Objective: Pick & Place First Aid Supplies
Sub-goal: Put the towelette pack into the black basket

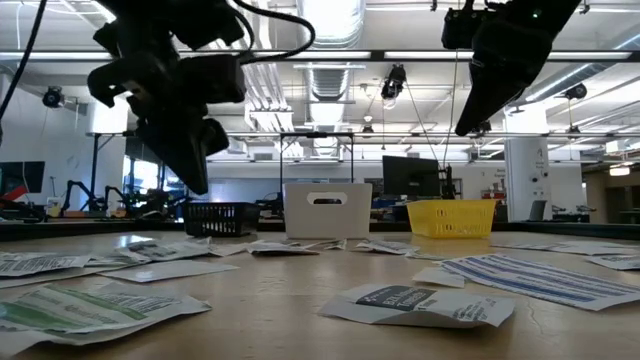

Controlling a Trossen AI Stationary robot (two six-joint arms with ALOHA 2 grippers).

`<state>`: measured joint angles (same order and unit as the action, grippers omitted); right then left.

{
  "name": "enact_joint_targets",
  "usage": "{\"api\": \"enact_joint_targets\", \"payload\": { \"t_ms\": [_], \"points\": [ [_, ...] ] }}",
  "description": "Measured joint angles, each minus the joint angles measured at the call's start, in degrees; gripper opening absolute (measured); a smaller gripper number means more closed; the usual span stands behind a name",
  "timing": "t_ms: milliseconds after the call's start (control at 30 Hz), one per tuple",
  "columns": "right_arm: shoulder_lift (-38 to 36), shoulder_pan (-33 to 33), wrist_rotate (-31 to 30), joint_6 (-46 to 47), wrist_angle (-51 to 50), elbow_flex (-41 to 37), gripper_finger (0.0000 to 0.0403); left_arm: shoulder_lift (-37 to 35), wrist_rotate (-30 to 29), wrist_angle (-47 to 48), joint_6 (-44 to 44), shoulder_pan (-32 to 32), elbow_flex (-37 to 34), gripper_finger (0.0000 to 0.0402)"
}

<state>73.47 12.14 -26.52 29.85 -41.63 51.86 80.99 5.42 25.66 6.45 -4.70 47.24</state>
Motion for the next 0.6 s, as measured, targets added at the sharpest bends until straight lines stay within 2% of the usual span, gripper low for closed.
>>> {"api": "enact_joint_targets", "payload": {
  "t_ms": [200, 333, 600],
  "points": [
    [0.0, 0.0, 0.0, 1.1, 0.0, -0.7, 0.0043, -0.4, 1.2, -1.1, 0.0, 0.0, 0.0, 0.0000],
    [0.0, 0.0, 0.0, 1.5, 0.1, -0.7, 0.0044, 0.6, 1.8, -4.7, -3.2, 0.0, 0.0, 0.0006],
    [0.0, 0.0, 0.0, 1.7, 0.1, -0.7, 0.0044, 2.6, 4.0, -8.1, -12.2, -0.4, 1.7, 0.0087]
  ]
}}
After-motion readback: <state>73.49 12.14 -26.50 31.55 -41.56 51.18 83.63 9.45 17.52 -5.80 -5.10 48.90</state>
